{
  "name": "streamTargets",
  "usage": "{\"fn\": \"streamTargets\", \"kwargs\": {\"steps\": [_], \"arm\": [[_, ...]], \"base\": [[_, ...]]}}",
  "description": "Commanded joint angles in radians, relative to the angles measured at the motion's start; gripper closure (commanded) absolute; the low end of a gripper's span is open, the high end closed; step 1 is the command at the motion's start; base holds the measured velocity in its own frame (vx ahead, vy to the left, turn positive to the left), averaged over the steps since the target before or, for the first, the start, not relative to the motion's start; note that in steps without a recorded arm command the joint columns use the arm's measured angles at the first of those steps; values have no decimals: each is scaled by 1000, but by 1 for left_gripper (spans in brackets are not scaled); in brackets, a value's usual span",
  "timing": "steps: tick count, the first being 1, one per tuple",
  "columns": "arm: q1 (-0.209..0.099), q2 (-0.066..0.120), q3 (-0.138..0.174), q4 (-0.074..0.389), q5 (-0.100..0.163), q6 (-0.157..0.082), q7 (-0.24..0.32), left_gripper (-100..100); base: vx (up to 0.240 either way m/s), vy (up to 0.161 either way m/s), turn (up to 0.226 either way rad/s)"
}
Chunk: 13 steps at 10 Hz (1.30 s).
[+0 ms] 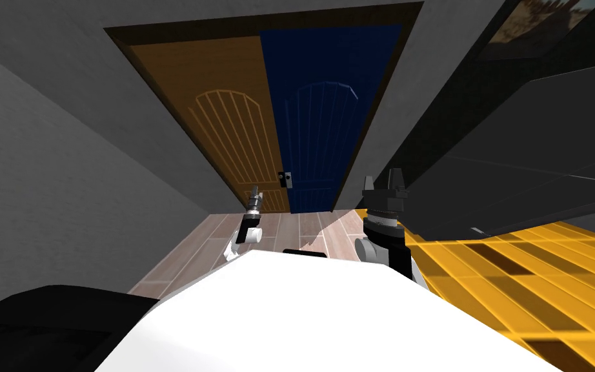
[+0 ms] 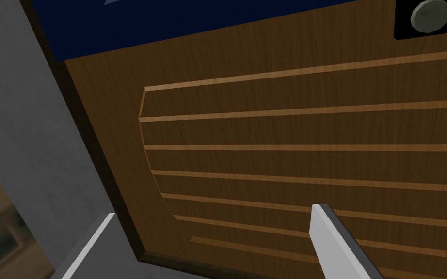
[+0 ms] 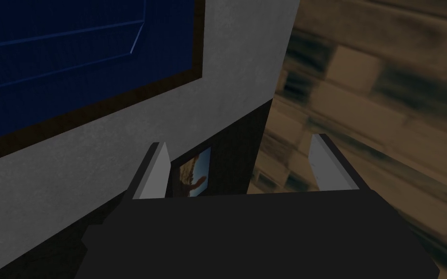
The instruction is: Pull the door open
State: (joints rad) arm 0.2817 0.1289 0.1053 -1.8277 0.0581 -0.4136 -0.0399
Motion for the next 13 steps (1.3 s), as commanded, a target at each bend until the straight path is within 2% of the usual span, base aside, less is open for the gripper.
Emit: {"fn": "streamTargets", "kwargs": {"steps": [1, 13], "arm": [[-12, 5, 5, 35, 6, 13, 10, -100], [-126, 44, 41, 330, 45, 69, 71, -100]], "base": [[106, 9, -42], [97, 12, -44]]}}
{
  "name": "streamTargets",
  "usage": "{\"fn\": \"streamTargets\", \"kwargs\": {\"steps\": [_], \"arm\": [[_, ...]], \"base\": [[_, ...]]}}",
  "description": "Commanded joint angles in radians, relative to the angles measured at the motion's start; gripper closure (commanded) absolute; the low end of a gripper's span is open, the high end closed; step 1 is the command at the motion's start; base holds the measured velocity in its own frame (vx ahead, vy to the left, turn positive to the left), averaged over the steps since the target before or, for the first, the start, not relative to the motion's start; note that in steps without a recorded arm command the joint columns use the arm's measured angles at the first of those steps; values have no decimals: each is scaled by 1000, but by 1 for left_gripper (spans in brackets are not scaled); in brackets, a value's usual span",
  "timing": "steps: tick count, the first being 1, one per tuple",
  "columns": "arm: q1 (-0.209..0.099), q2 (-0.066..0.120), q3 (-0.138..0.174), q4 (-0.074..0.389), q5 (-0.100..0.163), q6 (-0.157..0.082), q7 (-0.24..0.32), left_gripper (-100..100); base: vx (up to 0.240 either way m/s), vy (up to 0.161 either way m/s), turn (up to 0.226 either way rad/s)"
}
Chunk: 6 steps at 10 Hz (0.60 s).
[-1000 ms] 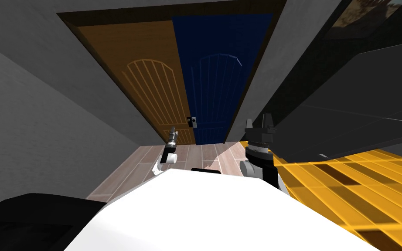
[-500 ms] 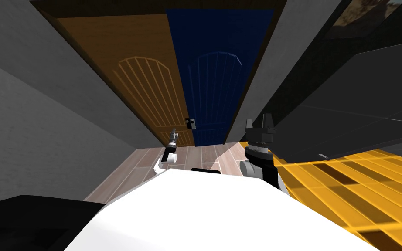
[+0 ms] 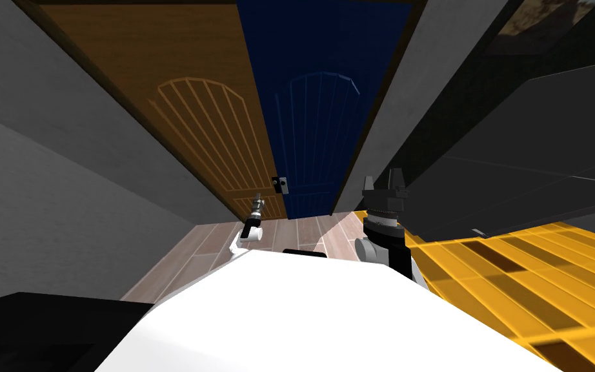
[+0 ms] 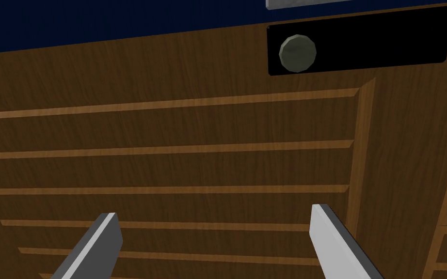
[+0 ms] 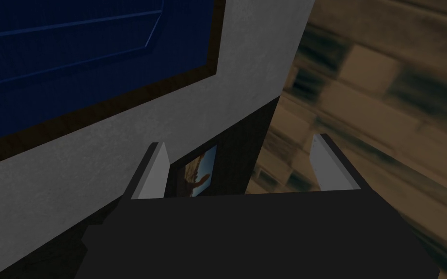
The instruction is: Pull the door open
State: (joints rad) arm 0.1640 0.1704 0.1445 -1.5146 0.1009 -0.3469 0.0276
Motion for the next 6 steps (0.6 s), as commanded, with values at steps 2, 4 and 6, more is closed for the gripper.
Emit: {"fn": "streamTargets", "kwargs": {"steps": [2, 4, 6], "arm": [[-26, 7, 7, 60, 8, 10, 12, -100], [-41, 11, 11, 97, 12, 17, 20, -100], [-63, 17, 16, 147, 19, 27, 30, -100]], "base": [[99, -1, -41], [98, 28, -41], [120, 7, -51]]}}
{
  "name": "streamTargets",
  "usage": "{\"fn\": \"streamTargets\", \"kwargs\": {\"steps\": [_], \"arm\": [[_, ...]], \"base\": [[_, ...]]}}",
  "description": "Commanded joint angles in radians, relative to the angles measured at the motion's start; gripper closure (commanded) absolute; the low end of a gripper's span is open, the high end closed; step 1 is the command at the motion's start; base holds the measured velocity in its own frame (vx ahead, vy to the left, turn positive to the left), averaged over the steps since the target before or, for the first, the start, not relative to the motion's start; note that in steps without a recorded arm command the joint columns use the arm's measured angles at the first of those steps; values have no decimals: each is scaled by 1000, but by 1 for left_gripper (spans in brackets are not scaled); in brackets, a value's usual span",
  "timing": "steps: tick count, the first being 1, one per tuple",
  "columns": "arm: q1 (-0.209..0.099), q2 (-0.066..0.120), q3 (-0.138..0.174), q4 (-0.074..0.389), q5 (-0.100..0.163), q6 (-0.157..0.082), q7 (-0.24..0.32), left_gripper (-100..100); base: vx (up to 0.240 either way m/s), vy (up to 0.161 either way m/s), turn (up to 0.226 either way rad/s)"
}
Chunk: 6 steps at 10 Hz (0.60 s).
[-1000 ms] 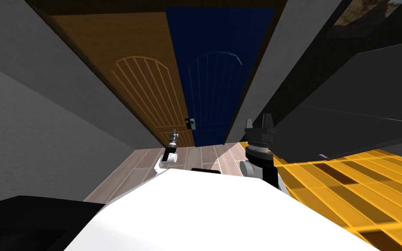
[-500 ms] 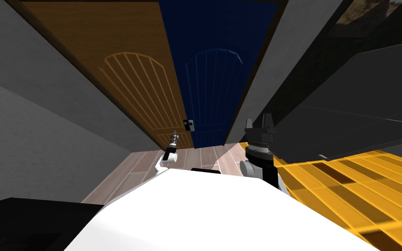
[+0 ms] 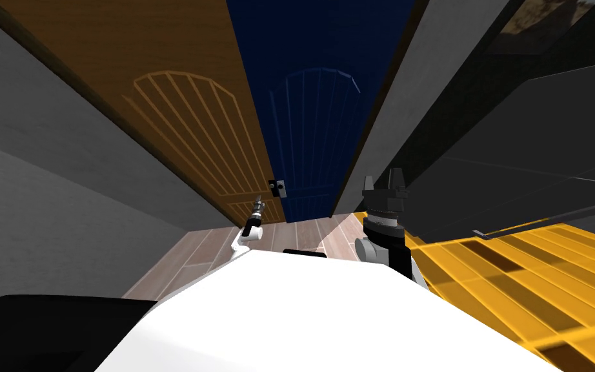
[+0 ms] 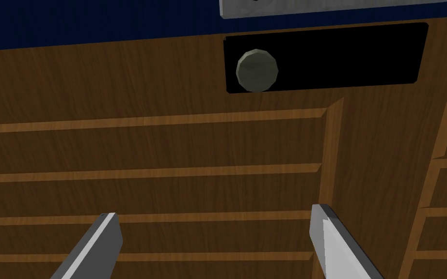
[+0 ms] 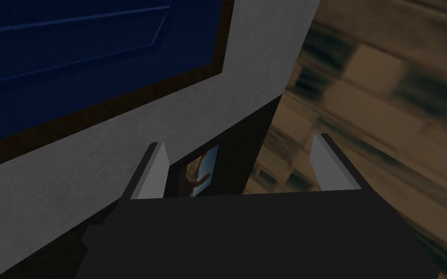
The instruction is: Pull the door open
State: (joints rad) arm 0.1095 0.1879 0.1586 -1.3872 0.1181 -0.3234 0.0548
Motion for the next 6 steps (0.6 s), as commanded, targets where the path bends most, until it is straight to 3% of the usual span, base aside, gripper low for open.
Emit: {"fn": "streamTargets", "kwargs": {"steps": [1, 5, 6], "arm": [[-15, 1, 3, 34, 3, 6, 6, -100], [-53, 7, 6, 103, 12, 19, 21, -100], [-40, 4, 5, 83, 10, 20, 17, -100]], "base": [[133, 9, -53], [133, -17, -61], [66, -21, -12]]}}
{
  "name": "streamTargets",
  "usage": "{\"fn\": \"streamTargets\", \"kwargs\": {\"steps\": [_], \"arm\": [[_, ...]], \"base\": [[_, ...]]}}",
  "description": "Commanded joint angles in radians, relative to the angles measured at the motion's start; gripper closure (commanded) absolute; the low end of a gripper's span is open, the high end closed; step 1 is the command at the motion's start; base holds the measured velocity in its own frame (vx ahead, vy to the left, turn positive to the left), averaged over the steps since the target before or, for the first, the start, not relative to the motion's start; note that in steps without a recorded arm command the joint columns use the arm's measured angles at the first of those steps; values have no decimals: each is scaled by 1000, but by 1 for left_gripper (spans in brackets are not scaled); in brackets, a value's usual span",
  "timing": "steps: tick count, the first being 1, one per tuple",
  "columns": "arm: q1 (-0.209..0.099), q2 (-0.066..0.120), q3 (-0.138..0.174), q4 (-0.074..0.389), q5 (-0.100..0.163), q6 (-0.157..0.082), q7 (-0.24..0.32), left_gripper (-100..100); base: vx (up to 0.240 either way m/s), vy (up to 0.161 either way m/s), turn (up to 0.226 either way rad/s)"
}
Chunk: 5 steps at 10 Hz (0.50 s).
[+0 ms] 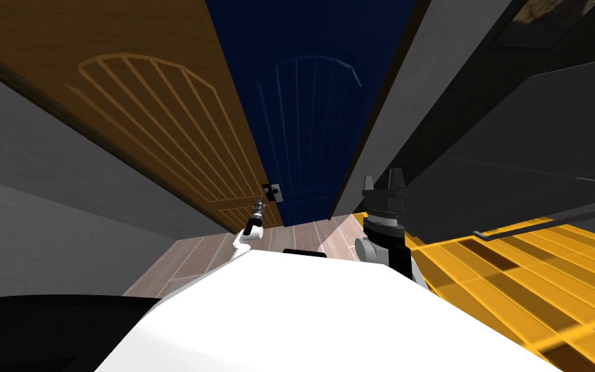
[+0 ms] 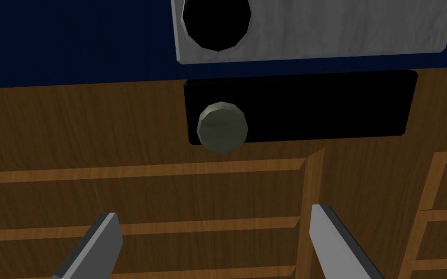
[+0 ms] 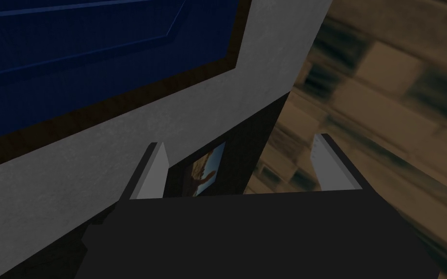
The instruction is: Pull the door open
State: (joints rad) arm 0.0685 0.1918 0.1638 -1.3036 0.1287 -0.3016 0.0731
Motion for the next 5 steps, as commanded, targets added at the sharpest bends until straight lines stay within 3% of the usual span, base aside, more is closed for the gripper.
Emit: {"fn": "streamTargets", "kwargs": {"steps": [1, 2, 3, 5], "arm": [[24, 17, 31, 14, 4, 1, -1, -100], [34, 26, 47, 21, 6, 2, -1, -100], [34, 26, 47, 21, 6, 2, -1, -100], [52, 47, 83, 38, 11, 2, -3, -100]], "base": [[-61, 46, 209], [-104, 64, 212], [-76, 54, 35], [-21, 49, 94]]}}
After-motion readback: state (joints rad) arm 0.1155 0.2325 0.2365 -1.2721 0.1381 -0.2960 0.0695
